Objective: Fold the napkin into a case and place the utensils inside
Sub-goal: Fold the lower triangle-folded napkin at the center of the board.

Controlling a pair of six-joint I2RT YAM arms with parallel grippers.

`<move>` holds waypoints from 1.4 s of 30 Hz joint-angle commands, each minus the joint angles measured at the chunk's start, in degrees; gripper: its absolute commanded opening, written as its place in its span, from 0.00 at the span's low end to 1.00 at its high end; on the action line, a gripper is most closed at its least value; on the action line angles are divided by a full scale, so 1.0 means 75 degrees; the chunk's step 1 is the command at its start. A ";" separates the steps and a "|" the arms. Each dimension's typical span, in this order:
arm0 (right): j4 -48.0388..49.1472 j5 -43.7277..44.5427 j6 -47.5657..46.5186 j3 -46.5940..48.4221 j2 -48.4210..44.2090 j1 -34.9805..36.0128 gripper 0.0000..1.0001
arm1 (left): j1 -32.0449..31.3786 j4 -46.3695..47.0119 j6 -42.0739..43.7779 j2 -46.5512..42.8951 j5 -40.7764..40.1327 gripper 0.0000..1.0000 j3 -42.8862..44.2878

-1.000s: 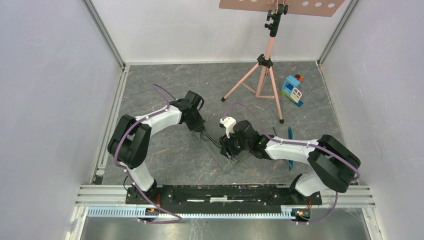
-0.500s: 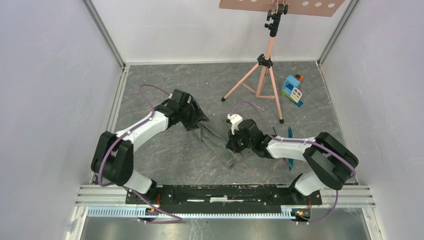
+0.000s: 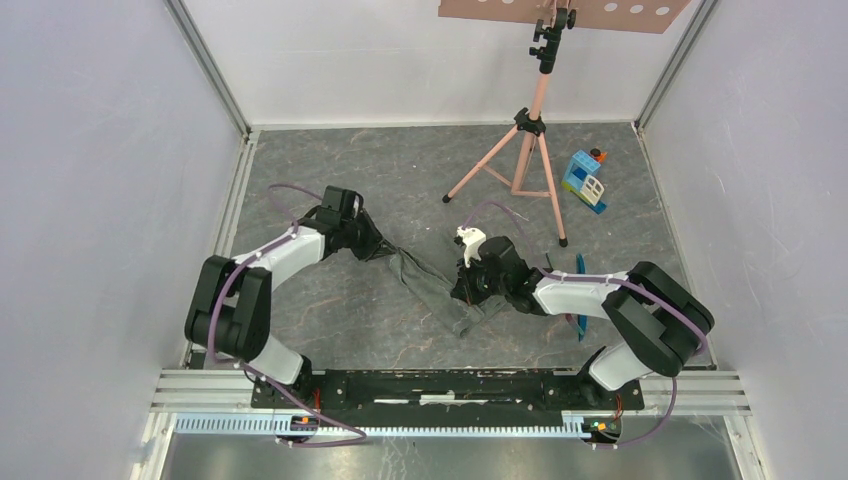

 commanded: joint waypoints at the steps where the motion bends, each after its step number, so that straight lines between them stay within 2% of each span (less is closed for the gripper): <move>1: 0.0347 -0.0124 0.0077 0.0004 0.0036 -0.0029 0.00 | -0.0008 0.0693 0.0281 0.0410 0.0487 0.04 0.0000; 13: 0.0393 -0.0200 0.0174 -0.0019 0.0001 -0.0026 0.02 | -0.0138 0.1534 -0.0021 0.1369 0.0993 0.02 0.0350; 21: 0.0340 -0.0127 0.0198 -0.0071 0.0011 -0.0042 0.06 | -0.0281 0.1888 0.0254 0.1769 0.1427 0.02 0.0553; 24: 0.0269 -0.0109 0.0166 -0.0023 0.0004 -0.0052 0.15 | -0.0280 0.1561 0.0578 0.1247 0.1197 0.08 0.0421; 27: 0.0253 -0.0126 0.0074 0.0076 0.0020 -0.0073 0.33 | -0.0265 0.0983 0.0910 0.0635 0.0944 0.17 0.0320; 31: 0.0253 -0.0360 -0.0073 0.0465 0.0159 -0.0076 0.45 | -0.0142 0.0450 0.1149 -0.0098 0.0668 0.28 0.0072; 34: 0.0323 -0.0393 -0.0148 0.0757 0.0258 -0.0076 0.58 | -0.0026 0.0134 0.1301 -0.0418 0.0342 0.30 -0.0016; 38: 0.0311 -0.0365 -0.0318 0.1320 0.0643 -0.0067 0.67 | 0.0027 -0.0192 0.1563 -0.0124 0.0257 0.28 0.0151; 42: 0.0182 -0.0273 -0.0466 0.2160 0.1275 -0.0065 0.67 | 0.0029 -0.0147 0.1624 0.0178 0.0214 0.27 0.0262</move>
